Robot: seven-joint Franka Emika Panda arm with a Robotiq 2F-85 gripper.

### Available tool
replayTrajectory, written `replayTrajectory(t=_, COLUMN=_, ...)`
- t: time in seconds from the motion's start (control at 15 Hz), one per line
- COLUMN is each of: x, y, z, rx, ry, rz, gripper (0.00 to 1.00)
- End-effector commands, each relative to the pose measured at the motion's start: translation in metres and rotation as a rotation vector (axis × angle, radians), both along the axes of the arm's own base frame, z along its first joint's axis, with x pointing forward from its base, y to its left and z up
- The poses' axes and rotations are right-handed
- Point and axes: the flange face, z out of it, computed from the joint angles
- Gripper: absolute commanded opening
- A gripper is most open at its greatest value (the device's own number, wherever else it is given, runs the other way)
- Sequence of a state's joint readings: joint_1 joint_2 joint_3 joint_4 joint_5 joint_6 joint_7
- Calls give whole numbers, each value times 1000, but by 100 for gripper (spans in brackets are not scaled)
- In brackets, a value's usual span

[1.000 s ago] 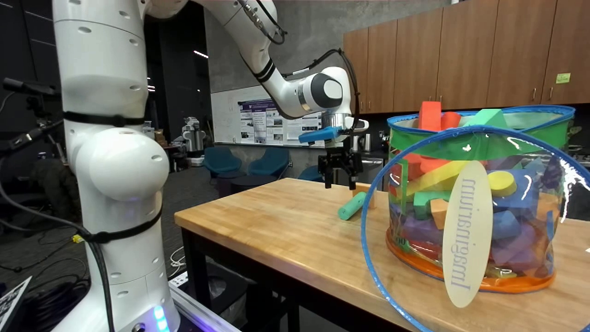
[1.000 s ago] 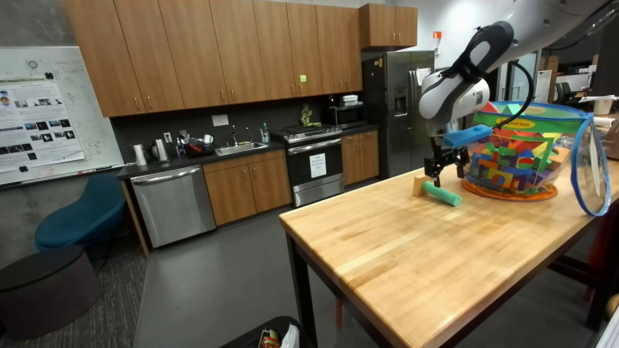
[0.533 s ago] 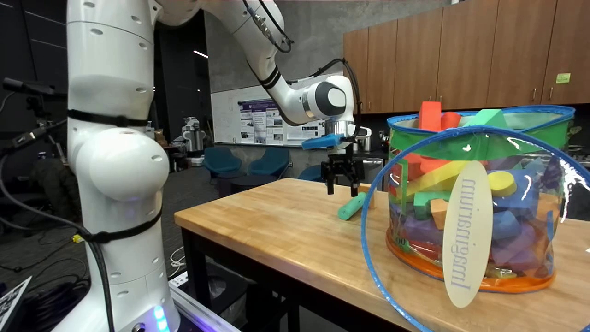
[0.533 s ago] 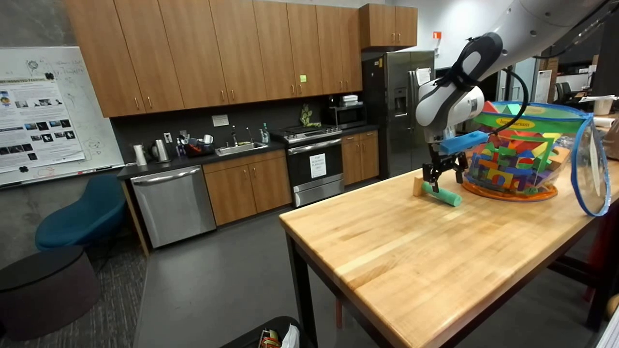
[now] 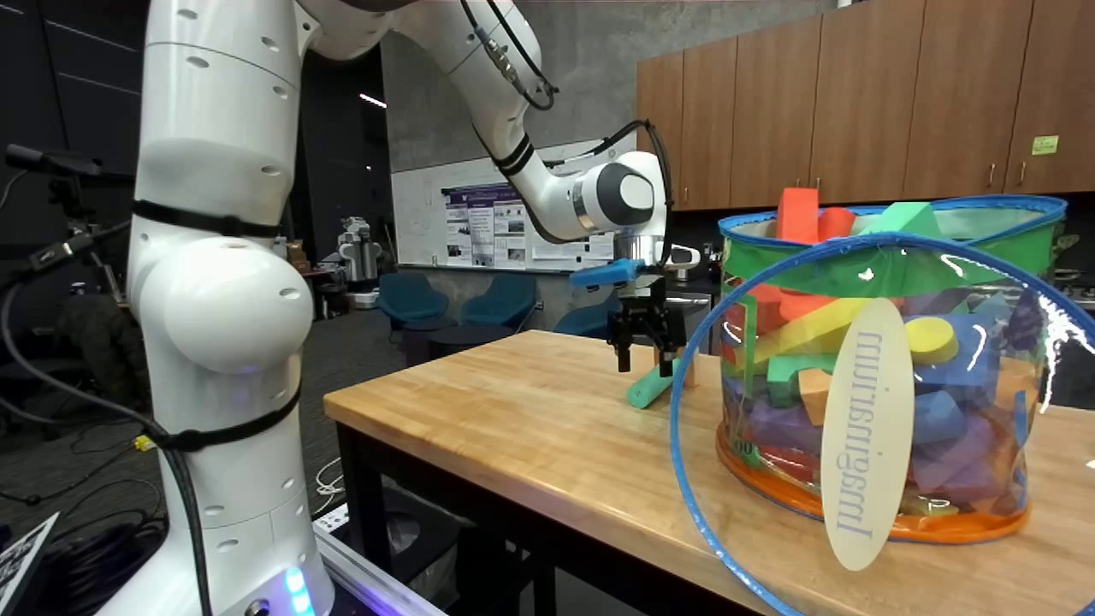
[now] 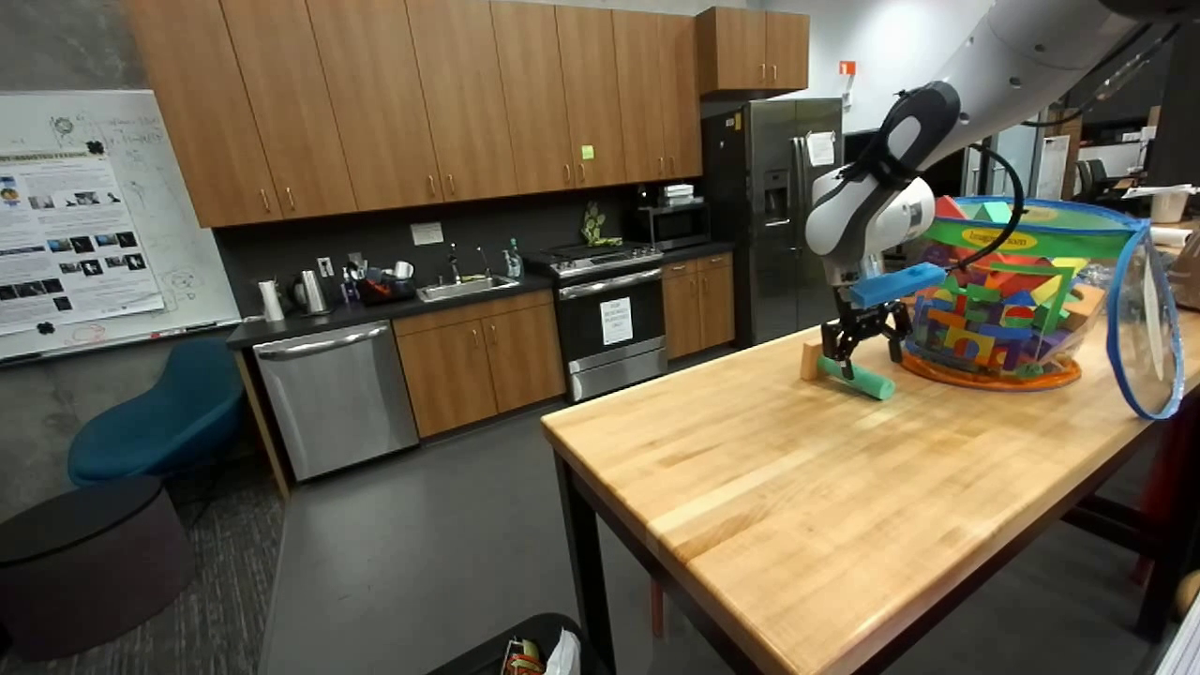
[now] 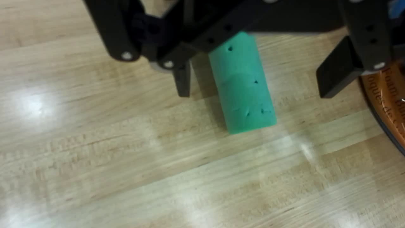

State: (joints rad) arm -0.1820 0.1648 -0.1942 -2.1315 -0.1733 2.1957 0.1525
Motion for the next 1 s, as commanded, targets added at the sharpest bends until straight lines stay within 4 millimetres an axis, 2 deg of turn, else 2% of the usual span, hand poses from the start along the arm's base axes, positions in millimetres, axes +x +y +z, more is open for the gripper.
replayTrajectory(t=0.0, x=3, y=-2, z=-3, rx=14, ry=6, rz=-25, gripper=73)
replayTrajectory(t=0.13, x=3, y=1, z=-4, rx=18, ry=11, rz=-16, gripper=61)
replayTrajectory(t=0.33, x=2, y=5, z=-2, rx=19, ry=7, rz=-10, gripper=37)
replayTrajectory(t=0.53, x=3, y=12, z=7, rx=23, ry=-18, rz=-2, gripper=13)
replayTrajectory(t=0.8, x=3, y=24, z=36, rx=29, ry=-88, rz=12, gripper=7)
replayTrajectory(t=0.93, x=1, y=29, z=54, rx=32, ry=-126, rz=15, gripper=8)
